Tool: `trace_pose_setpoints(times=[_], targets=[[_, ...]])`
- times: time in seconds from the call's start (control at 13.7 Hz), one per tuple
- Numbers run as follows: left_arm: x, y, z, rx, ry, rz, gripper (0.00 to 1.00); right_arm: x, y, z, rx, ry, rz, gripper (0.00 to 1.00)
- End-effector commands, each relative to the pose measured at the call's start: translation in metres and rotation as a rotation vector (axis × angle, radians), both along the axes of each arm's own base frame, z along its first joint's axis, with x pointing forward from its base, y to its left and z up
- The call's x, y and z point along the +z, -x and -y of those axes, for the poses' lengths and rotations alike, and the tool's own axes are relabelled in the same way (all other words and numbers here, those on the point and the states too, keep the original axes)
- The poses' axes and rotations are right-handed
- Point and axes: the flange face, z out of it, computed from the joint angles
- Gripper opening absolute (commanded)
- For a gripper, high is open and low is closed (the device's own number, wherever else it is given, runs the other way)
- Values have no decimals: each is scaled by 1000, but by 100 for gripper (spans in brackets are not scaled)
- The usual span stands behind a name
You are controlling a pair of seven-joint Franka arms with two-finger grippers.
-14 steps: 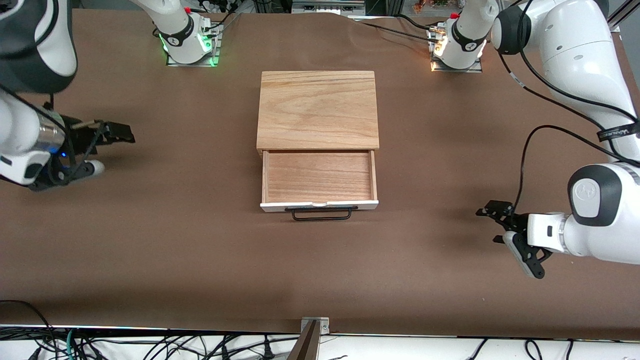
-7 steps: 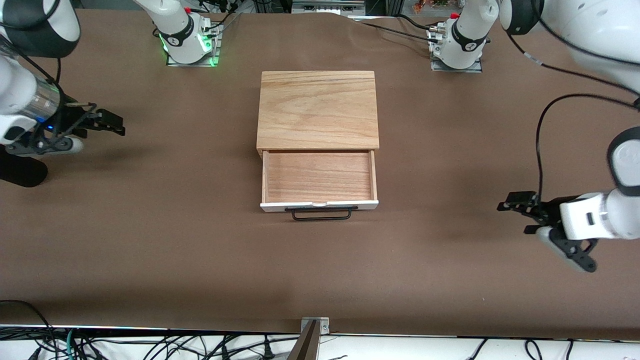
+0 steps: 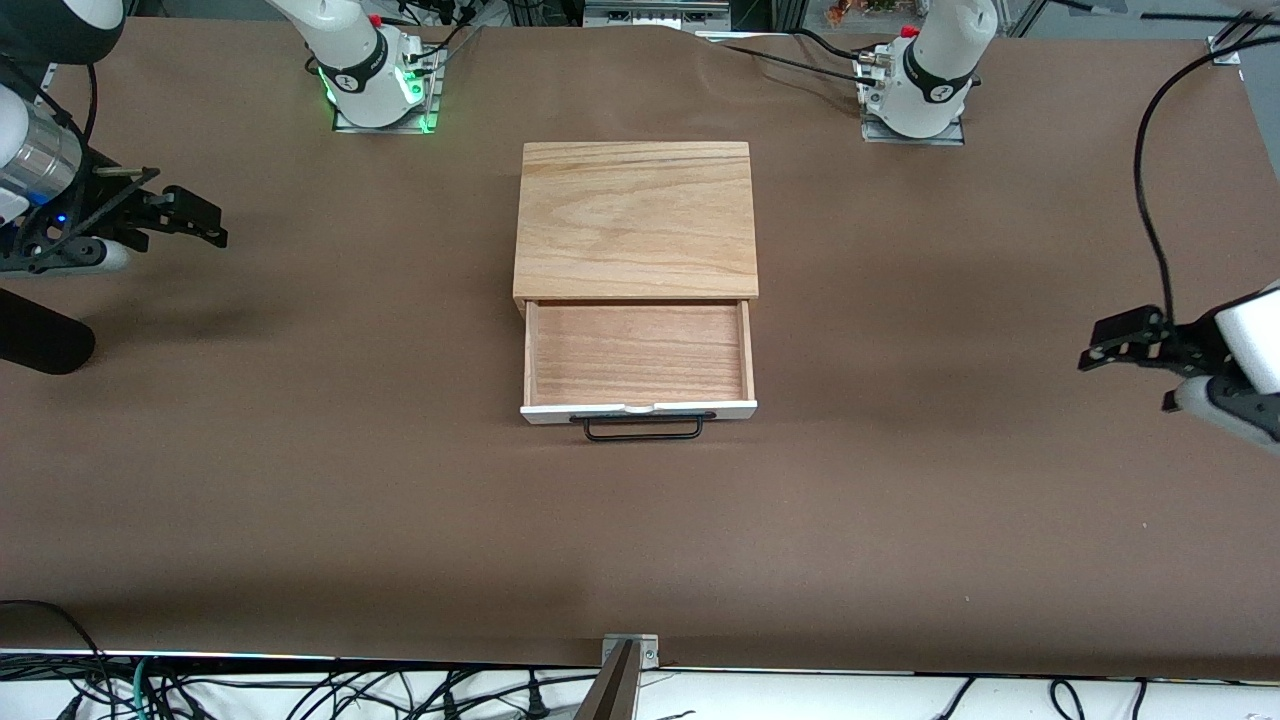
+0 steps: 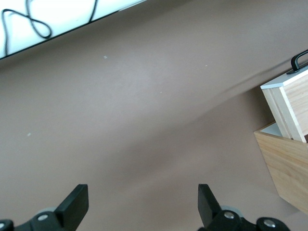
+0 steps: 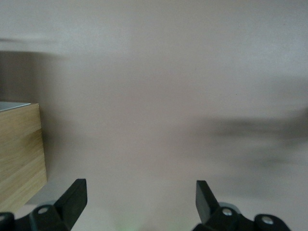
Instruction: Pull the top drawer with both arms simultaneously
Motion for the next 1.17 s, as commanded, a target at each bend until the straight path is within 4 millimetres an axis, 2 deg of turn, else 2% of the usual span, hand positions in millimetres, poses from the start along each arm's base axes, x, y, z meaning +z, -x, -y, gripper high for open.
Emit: trace_pose_setpoints(times=[0.0,0.15,0.22,0.44,0.51,0.58,0.66,0.8,1.09], targets=[[21,32,-9,17,5,-2,100,9,-5,4,-16,3,34,100],[25,47,-7,35,23,-19,100,17,-6,4,-23,1,52,100],[26,55,-5,104,17,-37,100,22,-8,4,-17,10,62,100],[27,78,32,289,-31,-89,100,19,-8,4,-18,3,59,100],[24,93,48,321,-76,-108,100,19,-9,5,-18,4,62,100],[18,106,55,356,-101,-127,100,19,-10,4,-22,9,68,100],[14,117,52,403,-108,-148,100,20,-10,2,-18,15,72,100],[3,120,31,446,-89,-173,100,21,-11,2,-19,15,80,100],[-1,129,37,434,-72,-156,100,21,-11,1,-16,15,80,100]])
